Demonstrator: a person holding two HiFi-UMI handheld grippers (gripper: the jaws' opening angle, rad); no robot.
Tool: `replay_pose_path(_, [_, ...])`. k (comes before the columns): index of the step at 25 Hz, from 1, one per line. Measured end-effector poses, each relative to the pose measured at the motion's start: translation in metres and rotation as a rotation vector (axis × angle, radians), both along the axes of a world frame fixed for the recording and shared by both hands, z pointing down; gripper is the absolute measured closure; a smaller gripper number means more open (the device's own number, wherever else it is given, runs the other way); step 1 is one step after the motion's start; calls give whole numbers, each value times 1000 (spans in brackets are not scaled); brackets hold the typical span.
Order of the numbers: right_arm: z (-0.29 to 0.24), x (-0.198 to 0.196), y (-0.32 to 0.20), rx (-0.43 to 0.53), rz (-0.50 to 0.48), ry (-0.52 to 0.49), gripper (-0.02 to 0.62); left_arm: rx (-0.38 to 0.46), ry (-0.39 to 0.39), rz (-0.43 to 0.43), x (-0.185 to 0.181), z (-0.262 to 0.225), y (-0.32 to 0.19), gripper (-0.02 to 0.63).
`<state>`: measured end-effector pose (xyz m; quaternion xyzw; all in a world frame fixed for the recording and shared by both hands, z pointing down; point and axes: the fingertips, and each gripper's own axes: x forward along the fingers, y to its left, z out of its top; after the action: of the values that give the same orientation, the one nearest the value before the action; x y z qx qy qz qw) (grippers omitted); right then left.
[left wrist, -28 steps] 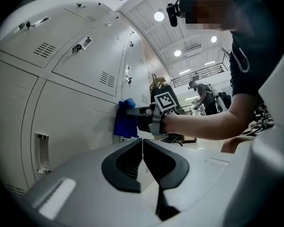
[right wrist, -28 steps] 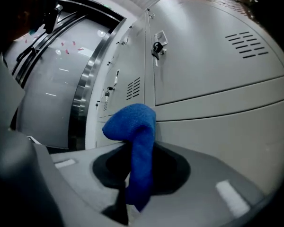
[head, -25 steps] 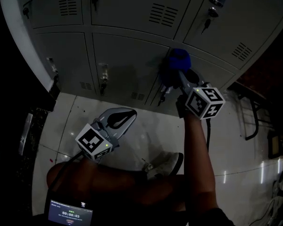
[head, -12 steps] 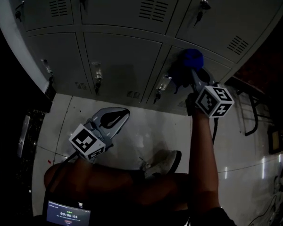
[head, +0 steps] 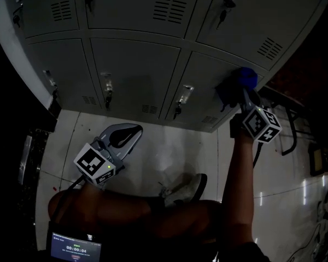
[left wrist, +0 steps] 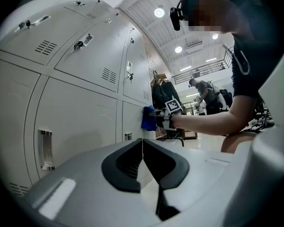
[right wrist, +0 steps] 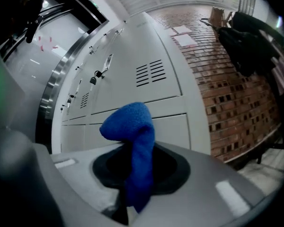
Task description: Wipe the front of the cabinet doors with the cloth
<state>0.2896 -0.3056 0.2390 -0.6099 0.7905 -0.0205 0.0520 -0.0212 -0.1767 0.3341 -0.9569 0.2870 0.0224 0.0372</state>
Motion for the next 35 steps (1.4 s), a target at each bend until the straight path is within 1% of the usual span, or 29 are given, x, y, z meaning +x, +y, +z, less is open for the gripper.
replay_pose_path(2, [1, 19, 3, 2, 40, -20, 522, 0, 0, 1, 1, 0, 1, 595])
replay_pose_path(7, [5, 59, 10, 0, 126, -36, 522, 2, -3, 3, 2, 0, 1, 595])
replay_pose_path(10, [7, 69, 13, 0, 132, -51, 522, 2, -6, -1, 2, 1, 1, 595])
replay_pose_path(12, [5, 64, 18, 8, 108, -63, 522, 2, -7, -3, 3, 0, 1, 595])
replay_pose_path(13, [3, 55, 22, 16, 86, -59, 522, 3, -7, -3, 3, 0, 1, 595])
replay_pose_path(15, [-3, 28, 28, 33, 28, -19, 522, 7, -5, -3, 2, -2, 0, 595])
replay_pose_path(19, [-8, -49, 29, 51, -111, 108, 522, 7, -4, -7, 0, -1, 0, 595])
replay_pose_path(21, [-3, -87, 25, 38, -174, 140, 522, 6, -4, -5, 1, -1, -1, 595])
replay_pose_path(23, [2, -120, 21, 21, -227, 141, 522, 9, -2, -2, 1, -1, 0, 595])
replay_pose_path(26, [11, -162, 10, 3, -282, 208, 522, 6, 0, -5, -1, -2, 0, 595])
replay_pose_path(28, [19, -179, 0, -17, -301, 241, 522, 5, 5, -4, -2, -3, 0, 595])
replay_pose_path(31, [33, -185, -15, -51, -294, 263, 522, 10, 10, -2, -3, -5, 0, 595])
replay_pose_path(35, [46, -186, -22, -74, -285, 213, 522, 5, 13, -6, -4, -5, -1, 595])
